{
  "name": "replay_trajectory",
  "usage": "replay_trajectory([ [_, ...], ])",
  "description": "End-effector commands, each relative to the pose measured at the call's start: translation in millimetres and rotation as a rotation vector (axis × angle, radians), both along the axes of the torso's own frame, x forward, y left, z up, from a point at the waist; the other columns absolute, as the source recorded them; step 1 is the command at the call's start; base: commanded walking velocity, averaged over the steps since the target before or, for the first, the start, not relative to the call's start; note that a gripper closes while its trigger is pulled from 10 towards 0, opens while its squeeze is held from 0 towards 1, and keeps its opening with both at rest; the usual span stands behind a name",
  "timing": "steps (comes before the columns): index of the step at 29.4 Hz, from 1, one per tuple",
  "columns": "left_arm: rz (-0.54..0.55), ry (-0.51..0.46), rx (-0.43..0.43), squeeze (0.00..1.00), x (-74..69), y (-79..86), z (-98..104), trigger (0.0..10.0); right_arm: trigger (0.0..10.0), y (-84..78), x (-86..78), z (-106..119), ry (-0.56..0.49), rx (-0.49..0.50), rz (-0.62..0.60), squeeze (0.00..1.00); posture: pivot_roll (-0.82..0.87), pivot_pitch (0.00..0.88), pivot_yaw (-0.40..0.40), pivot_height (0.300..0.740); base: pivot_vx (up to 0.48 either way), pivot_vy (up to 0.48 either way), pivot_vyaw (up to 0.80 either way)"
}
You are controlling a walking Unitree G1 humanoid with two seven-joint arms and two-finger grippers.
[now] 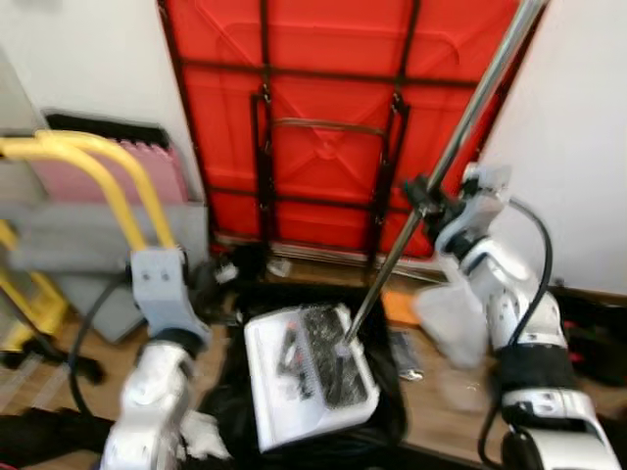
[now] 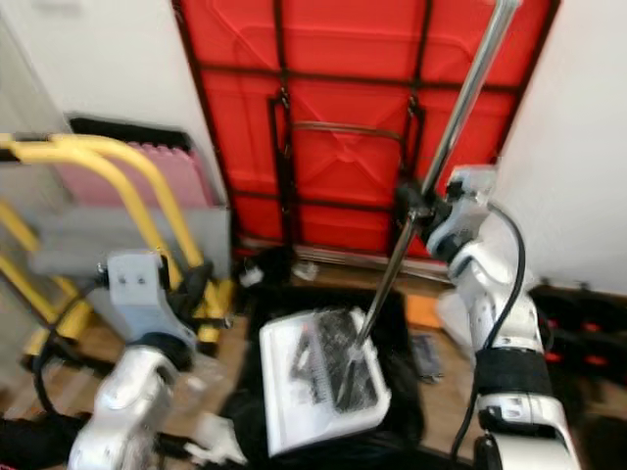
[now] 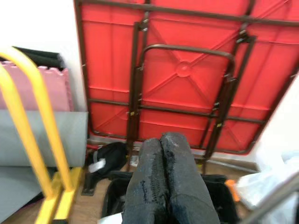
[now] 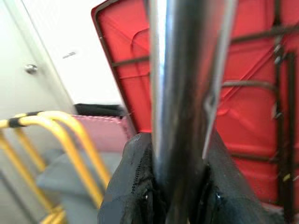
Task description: Sweep floor
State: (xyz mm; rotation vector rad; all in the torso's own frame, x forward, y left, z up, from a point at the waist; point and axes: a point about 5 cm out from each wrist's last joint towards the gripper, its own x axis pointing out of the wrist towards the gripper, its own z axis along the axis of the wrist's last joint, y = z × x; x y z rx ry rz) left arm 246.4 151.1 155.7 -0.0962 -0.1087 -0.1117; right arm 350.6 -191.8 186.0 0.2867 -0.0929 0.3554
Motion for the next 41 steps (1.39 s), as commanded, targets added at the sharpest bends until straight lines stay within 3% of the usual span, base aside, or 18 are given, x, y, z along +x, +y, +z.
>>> replay_trajectory([
  [1,-0.054,0.032,0.006,0.0,-8.1,-5.9,-2,10.0,10.0,-8.1,2.6,19,-0.07,-0.013,-0.04,0.0,-0.11,0.082,-0.049,0.74,0.0,0.0,0.0],
  [8,-0.123,0.05,0.014,0.0,-20.8,-16.6,0,10.0,10.0,-4.4,7.2,23,-0.071,-0.051,-0.041,0.0,-0.1,0.123,-0.049,0.74,0.0,0.0,0.0],
  [14,-0.169,0.071,0.023,0.0,-36.7,-22.8,4,10.0,10.0,4.1,22.8,42,-0.114,-0.057,-0.056,0.0,-0.07,0.171,-0.052,0.74,0.0,0.0,0.0],
  [20,-0.174,0.092,0.025,0.0,-45.1,-24.0,6,10.0,10.0,-4.4,31.4,55,-0.136,-0.037,-0.118,0.0,-0.06,0.192,-0.047,0.74,0.0,0.0,0.0],
  [28,-0.182,0.109,0.027,0.0,-49.5,-24.7,8,10.0,10.0,-13.1,39.3,61,-0.146,-0.109,-0.188,0.0,-0.06,0.2,-0.038,0.74,0.0,0.0,0.0],
  [32,-0.197,0.114,0.028,0.0,-50.9,-26.6,9,10.0,10.0,-3.7,44.1,73,-0.199,-0.165,-0.176,0.0,-0.06,0.201,-0.039,0.74,0.0,0.0,0.0],
  [35,-0.218,0.117,0.026,0.0,-53.1,-30.7,11,10.0,10.0,19.3,51.4,92,-0.276,-0.263,-0.129,0.0,-0.06,0.203,-0.043,0.74,0.0,0.0,0.0],
  [40,-0.227,0.118,0.016,0.0,-54.6,-32.9,12,10.0,10.0,27.5,53.6,96,-0.297,-0.314,-0.113,0.0,-0.06,0.205,-0.045,0.74,0.0,0.0,0.0],
  [41,-0.234,0.12,0.015,0.0,-56.0,-34.6,13,10.0,10.0,35.4,55.4,101,-0.32,-0.366,-0.104,0.0,-0.06,0.213,-0.049,0.74,0.0,0.0,0.0],
])
